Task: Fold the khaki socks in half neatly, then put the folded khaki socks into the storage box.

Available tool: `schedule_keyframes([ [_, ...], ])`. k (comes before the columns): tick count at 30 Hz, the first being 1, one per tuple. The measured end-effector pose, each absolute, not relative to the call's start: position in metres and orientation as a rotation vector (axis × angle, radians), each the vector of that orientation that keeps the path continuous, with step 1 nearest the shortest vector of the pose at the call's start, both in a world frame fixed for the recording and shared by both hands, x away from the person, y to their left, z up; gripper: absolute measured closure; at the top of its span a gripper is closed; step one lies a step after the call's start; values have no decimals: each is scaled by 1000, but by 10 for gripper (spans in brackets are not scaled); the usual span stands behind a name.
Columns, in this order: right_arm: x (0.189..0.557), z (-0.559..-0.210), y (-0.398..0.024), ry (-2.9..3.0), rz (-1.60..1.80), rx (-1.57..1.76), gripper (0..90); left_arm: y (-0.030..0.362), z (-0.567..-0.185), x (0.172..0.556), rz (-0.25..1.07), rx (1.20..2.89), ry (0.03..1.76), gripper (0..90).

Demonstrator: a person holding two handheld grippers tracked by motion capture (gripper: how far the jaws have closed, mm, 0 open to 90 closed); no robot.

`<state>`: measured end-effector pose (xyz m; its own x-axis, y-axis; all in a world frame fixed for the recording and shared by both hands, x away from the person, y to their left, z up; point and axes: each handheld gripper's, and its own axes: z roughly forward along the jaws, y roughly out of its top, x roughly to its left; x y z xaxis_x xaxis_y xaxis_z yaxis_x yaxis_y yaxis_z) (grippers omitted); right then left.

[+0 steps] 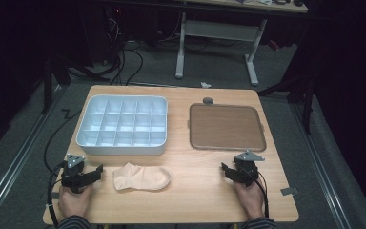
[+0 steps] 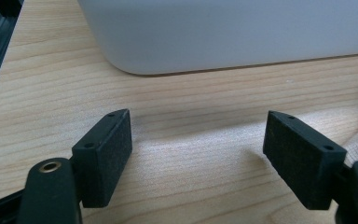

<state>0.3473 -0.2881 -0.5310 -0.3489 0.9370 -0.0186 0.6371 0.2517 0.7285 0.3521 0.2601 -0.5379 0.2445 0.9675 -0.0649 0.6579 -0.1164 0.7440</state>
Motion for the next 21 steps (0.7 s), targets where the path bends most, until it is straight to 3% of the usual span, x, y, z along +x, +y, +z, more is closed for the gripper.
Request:
schedule_keyframes([
  [21, 347, -531, -288, 2073, 881, 1433, 388, 261, -538, 352, 589, 1846, 1488, 251],
])
